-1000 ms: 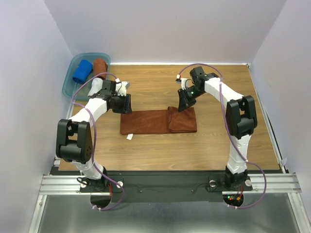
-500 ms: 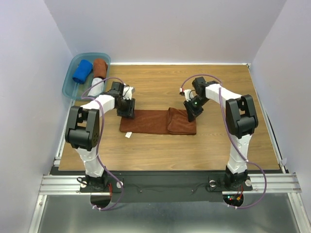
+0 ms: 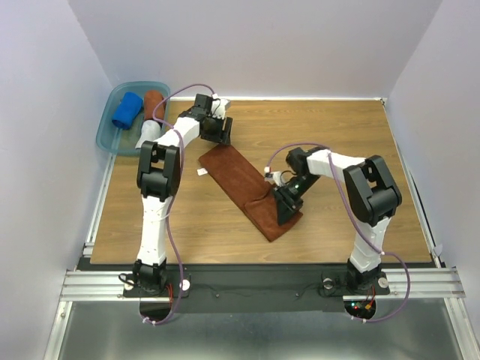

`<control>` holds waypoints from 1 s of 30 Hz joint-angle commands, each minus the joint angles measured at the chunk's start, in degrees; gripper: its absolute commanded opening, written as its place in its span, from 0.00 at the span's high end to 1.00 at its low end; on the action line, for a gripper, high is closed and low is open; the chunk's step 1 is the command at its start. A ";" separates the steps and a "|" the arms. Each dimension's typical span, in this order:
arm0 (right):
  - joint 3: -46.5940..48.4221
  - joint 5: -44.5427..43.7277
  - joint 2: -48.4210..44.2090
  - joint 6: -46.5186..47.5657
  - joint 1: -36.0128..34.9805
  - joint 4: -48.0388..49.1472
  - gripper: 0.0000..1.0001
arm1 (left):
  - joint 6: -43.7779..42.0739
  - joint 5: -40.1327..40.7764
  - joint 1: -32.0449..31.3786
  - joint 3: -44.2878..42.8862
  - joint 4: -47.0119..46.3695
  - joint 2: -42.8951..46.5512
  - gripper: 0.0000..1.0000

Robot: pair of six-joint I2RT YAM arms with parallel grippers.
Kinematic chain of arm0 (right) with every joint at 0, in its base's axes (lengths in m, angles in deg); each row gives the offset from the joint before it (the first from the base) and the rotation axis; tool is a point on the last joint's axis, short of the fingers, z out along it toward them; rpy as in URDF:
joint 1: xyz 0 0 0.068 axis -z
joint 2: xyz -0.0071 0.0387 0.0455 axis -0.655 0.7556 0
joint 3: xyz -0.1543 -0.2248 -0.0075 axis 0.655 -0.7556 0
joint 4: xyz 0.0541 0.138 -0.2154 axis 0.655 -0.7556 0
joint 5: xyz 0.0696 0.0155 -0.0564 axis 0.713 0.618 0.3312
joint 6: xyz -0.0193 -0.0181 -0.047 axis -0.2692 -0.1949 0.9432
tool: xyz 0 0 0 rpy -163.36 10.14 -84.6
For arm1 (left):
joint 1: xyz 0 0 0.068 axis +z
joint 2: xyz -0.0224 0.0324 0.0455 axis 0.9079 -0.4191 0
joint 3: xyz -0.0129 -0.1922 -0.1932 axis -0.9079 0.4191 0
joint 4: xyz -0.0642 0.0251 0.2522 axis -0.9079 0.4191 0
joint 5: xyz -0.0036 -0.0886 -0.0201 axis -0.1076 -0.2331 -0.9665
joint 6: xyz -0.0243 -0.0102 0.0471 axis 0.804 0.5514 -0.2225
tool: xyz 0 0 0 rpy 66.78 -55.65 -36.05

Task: Roll the towels
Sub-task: Fold the towel

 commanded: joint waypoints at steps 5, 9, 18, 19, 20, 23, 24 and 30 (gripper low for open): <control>8.04 11.81 -4.89 3.58 -1.45 -8.89 0.55 | -1.42 -0.25 -1.65 3.96 1.31 12.25 0.23; 10.24 5.93 -4.37 4.02 0.40 -8.63 0.56 | 0.16 1.77 -2.44 15.39 0.78 23.58 0.26; 8.75 -9.46 -1.91 1.56 0.84 -0.02 0.77 | 6.38 1.08 -4.99 30.52 -0.01 25.02 0.69; 8.58 -9.64 -1.65 1.56 0.93 0.42 0.77 | 6.40 0.90 -5.16 30.70 -0.10 24.58 0.69; 8.23 -9.64 -1.30 1.56 0.84 1.03 0.78 | 6.31 0.72 -5.25 30.44 -0.27 23.97 0.69; 5.16 -9.03 -0.15 1.30 0.93 3.31 0.78 | 5.87 0.98 -5.61 28.78 -1.06 21.86 0.71; 3.41 -8.85 0.11 0.95 0.84 4.10 0.78 | 5.87 1.07 -5.61 28.16 -1.15 20.55 0.72; -0.47 -3.94 2.66 -1.86 0.75 7.80 0.78 | 2.98 2.48 -5.69 20.69 0.07 12.56 0.74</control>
